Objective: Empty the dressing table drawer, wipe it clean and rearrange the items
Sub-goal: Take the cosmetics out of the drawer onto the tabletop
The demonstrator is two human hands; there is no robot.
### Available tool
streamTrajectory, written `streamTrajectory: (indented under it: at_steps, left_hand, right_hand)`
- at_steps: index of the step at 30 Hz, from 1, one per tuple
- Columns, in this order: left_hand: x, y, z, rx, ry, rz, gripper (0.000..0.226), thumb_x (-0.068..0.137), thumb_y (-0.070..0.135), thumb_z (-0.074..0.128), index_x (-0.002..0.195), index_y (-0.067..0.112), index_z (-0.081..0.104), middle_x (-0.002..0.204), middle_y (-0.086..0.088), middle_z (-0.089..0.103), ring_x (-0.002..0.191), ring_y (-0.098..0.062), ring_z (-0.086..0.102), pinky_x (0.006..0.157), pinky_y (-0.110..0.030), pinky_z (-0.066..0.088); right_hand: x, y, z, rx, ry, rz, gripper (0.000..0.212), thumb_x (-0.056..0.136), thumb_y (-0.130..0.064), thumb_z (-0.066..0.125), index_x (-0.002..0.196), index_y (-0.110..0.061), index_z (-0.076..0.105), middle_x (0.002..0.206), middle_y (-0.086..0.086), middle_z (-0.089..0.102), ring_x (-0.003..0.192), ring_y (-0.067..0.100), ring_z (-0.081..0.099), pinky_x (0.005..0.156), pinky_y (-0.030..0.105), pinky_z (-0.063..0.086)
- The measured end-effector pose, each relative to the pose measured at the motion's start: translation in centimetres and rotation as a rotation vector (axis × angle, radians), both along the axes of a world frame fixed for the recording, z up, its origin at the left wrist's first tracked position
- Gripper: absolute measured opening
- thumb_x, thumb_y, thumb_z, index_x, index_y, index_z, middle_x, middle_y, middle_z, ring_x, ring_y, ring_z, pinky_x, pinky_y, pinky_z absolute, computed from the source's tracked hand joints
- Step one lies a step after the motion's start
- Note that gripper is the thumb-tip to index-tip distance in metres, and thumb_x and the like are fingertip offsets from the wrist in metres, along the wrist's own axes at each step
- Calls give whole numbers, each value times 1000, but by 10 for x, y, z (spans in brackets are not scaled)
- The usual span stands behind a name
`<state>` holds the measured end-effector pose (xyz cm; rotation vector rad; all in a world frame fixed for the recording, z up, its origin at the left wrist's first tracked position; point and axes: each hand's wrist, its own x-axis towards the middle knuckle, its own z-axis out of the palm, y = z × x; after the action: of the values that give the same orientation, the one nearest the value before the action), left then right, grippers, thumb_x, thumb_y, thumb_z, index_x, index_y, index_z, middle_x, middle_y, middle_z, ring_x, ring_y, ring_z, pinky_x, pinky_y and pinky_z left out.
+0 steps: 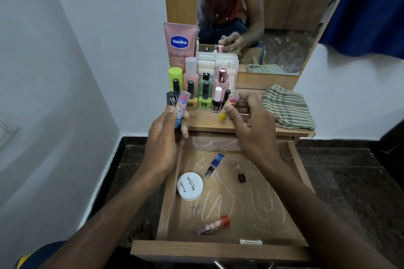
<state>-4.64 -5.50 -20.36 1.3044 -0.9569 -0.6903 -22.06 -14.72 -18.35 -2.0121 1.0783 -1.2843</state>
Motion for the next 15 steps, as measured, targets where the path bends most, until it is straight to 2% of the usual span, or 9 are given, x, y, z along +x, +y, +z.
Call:
streamTrajectory:
  at_steps: [3,6,9,12,15]
  left_hand:
    - [5,3,1,-99,-5,93,41,116,36,29,108,19,65,80,2,58,75,-12,53,66,-33,44]
    - [8,5,3,-170,-9,161,34,116,33,32,109,19,61,83,3,58,76,-10,53,67,-34,46]
    - [14,5,4,-176,-29,217,32,116,33,32,106,24,61,82,6,59,75,-7,54,65,-32,47]
    - [16,4,5,-154,-42,220,31,116,35,33,104,28,61,81,8,60,74,-6,54,65,-30,48]
    - [15,2,4,-148,-44,205,31,115,35,36,106,22,63,82,6,60,75,-8,54,67,-32,48]
  right_hand:
    - [27,-4,3,-119,34,43,23,99,-29,73,117,-15,65,94,-9,72,86,1,69,75,15,58]
    - [52,-7,3,-201,38,58,23,96,-24,77,112,-12,66,91,-9,70,80,-1,68,73,9,55]
    - [66,-8,-11,-167,100,76,25,91,-19,82,110,-13,67,88,-14,67,77,-10,64,72,10,56]
    - [69,-10,-23,-115,128,50,28,87,-17,86,109,-13,70,89,-10,71,77,-4,67,73,19,61]
    - [71,-11,-23,-105,123,29,28,85,-18,88,107,-13,71,86,-9,72,75,-1,68,72,18,61]
